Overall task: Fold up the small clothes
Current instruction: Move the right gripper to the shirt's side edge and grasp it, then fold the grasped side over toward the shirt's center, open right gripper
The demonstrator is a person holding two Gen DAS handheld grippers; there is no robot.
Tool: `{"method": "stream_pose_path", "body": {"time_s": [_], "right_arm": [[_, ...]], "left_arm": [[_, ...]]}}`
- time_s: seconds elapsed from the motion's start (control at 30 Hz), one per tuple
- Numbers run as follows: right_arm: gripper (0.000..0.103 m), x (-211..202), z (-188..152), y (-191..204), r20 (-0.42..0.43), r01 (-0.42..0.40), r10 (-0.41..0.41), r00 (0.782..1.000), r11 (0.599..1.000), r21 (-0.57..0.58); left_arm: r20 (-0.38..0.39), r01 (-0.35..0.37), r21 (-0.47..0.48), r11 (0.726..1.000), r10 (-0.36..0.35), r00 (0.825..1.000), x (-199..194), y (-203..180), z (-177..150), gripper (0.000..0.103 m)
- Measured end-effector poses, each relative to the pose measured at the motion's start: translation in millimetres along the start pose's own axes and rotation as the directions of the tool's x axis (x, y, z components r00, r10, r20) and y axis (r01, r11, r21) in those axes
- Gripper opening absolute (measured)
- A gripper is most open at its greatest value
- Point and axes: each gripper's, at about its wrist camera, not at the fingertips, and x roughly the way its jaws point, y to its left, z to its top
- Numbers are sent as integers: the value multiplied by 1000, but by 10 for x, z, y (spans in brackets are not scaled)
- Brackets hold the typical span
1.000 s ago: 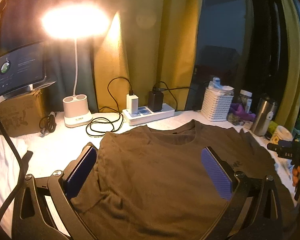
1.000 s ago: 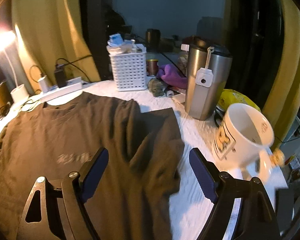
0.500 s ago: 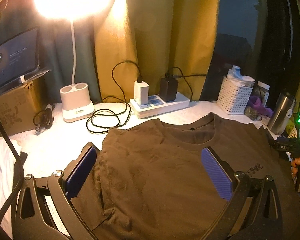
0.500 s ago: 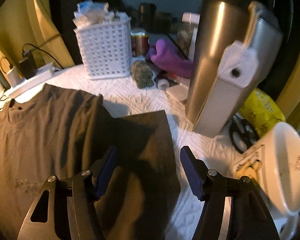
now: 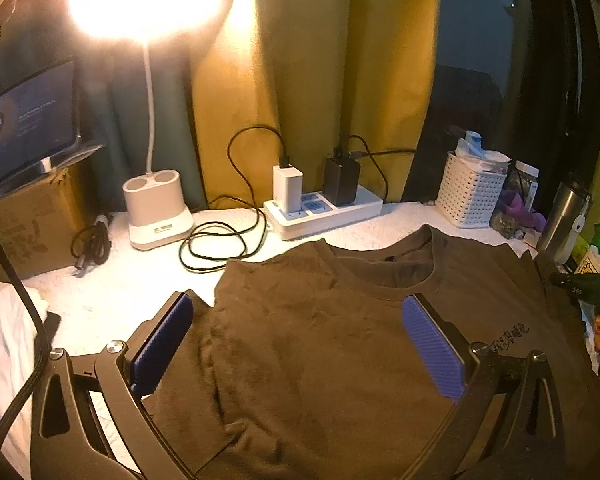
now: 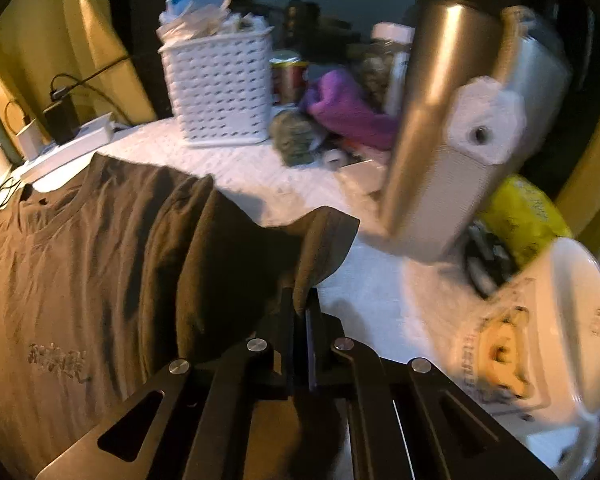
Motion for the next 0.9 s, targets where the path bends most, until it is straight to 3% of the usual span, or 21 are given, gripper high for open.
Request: {"method": "stream_pose_path", "body": {"time_s": [0.27,0.5,0.9], "right_arm": [[3,-442,20,-151,74,39,-41,996,999,35],[3,-833,65,-54,144,70,-76,987,996,46],[4,-966,79,733,169,27,-17,985,998,-56]], "left_arm": [[1,-33,-27,999,33,999,-122,184,-25,103],[3,-39,-56,998,40,999,-262,385,-68,103],[15,28,-73,997,-27,1000,-457,629,-233,103]]}}
